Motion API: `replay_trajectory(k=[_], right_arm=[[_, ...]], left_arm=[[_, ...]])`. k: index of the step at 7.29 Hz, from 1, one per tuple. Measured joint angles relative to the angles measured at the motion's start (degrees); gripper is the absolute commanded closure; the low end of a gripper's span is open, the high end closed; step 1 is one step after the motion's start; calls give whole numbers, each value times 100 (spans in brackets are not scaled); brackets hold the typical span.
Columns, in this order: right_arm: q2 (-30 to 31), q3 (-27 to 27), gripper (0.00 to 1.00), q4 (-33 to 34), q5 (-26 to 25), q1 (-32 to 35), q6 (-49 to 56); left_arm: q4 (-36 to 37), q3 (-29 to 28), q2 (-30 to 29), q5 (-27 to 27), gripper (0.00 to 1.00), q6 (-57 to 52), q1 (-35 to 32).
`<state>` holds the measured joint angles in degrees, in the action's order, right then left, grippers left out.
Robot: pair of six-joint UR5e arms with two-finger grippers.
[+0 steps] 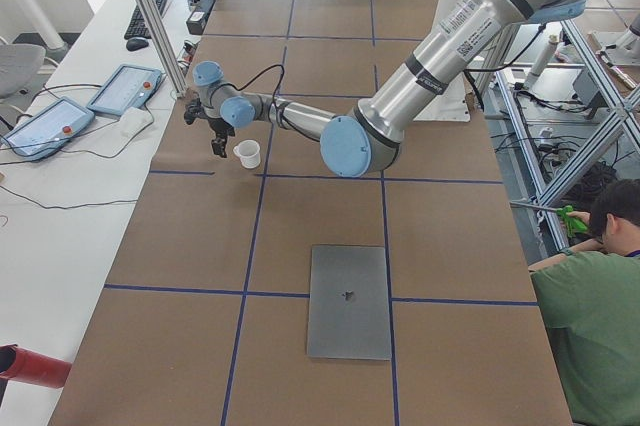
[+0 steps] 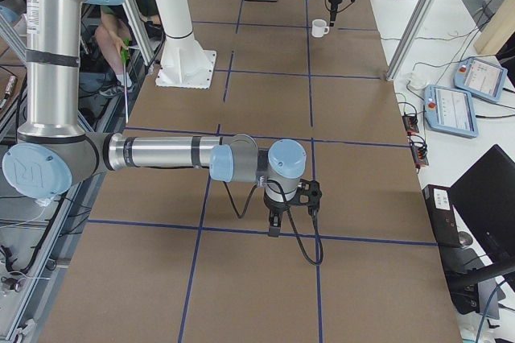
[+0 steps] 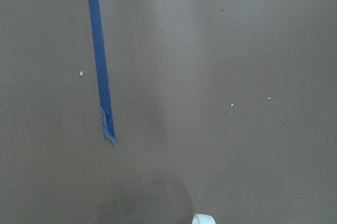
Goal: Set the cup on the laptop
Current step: 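Lower the left gripper and close it on the white mug's rim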
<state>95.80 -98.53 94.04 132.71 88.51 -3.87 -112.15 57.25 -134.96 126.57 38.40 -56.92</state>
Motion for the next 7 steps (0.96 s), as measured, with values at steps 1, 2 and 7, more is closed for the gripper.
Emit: replay_trajectory(k=[1,2,7], right_arm=[[0,0,0,0,0,0,0],[0,0,0,0,0,0,0],[0,0,0,0,0,0,0]], left_arm=[[-141,-117,-10,0,7,71,84],[-222,-199,-19,0,19,104,135],[-280,-292,-22,0,100,122,256]])
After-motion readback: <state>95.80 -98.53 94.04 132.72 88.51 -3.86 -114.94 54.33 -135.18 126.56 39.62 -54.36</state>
